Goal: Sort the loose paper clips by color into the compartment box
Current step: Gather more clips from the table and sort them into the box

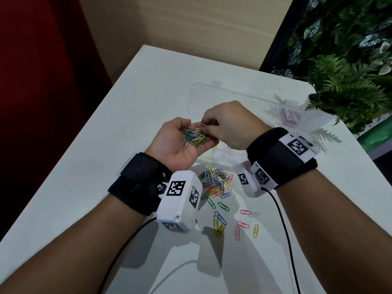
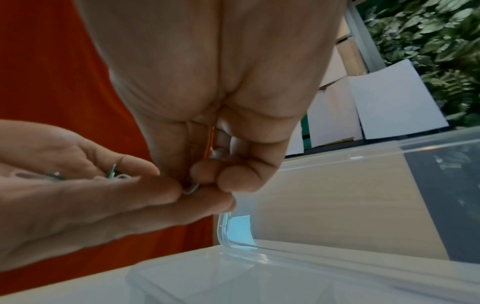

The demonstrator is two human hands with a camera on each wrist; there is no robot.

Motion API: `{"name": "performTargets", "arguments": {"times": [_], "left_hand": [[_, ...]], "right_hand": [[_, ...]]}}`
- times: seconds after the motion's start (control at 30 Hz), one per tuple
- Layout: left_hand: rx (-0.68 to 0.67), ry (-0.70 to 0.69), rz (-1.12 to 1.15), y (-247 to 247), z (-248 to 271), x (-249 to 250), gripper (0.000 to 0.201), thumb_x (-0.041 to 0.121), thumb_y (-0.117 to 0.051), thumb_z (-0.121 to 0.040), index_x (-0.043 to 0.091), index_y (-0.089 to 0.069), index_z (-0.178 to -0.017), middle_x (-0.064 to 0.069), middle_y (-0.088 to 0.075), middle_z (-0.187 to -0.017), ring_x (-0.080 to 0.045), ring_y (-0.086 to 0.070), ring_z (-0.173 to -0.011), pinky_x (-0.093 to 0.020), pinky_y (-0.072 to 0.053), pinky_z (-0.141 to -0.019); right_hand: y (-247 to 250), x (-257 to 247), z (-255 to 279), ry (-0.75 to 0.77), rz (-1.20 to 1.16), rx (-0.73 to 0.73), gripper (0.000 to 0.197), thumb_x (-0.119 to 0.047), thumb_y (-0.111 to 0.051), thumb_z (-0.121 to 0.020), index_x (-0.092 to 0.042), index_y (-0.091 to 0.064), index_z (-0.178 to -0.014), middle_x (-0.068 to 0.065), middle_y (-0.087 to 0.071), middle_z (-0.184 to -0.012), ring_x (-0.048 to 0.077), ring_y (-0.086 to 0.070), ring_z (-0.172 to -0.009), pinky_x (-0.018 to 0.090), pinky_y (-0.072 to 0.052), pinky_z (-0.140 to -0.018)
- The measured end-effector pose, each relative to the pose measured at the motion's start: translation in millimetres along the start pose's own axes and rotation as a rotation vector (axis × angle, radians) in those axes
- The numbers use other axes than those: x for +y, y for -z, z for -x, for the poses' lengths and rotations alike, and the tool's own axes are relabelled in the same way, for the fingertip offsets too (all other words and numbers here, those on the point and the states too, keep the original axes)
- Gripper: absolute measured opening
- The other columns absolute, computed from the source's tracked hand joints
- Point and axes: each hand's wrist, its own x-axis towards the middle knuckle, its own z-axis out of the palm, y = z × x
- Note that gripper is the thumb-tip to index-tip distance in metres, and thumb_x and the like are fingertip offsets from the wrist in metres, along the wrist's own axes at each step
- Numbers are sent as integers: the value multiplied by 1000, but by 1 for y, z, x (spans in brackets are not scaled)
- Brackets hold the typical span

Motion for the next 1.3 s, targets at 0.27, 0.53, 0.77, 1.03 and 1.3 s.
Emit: {"name": "performTargets", "arguments": {"times": [0.27,0.53,0.77,1.03,1.3], "left_hand": [[-1,31,-51,-8,-4,-5,44,16,-29,-97,-16,-60,-90,-30,-64,-93,-44,-58,-101,-47,-47,-89],[43,15,-57,-7,-12,-17,43,16,-32,-96,-13,-54,-118,-32,-59,-119,-46,-59,-104,-49,-53,-88],[92,-18,-60,1,-14,-18,42,16,-32,-96,-10,-54,-120,-29,-60,-121,-45,-59,-108,-51,-52,-81],[91,-20,-66,-3,-11,-22,43,18,-32,-97,-9,-53,-123,-29,-59,-123,-44,-58,-112,-47,-54,-84],[-44,26,-54,-9,-5,-34,55,18,-26,-95,-18,-68,-92,-26,-69,-99,-32,-70,-80,-50,-52,-80]], "right_hand": [[11,16,8,-67,-145,91,11,-24,-60,-89,-15,-66,-87,-12,-54,-66,6,-48,-60,11,-35,-55],[14,56,29,-280,-321,158,16,-22,-62,-89,-13,-58,-76,-9,-51,-59,4,-47,-52,22,-38,-55],[-21,69,24,-441,-290,55,19,-21,-66,-85,-10,-61,-70,-5,-57,-62,6,-48,-53,21,-37,-52],[-13,68,31,-440,-299,168,12,-14,-62,-86,-8,-72,-81,-10,-57,-61,10,-54,-58,20,-45,-55],[4,22,46,-117,-233,42,16,-21,-68,-81,-26,-74,-95,-7,-61,-82,11,-55,-76,27,-46,-70]]}}
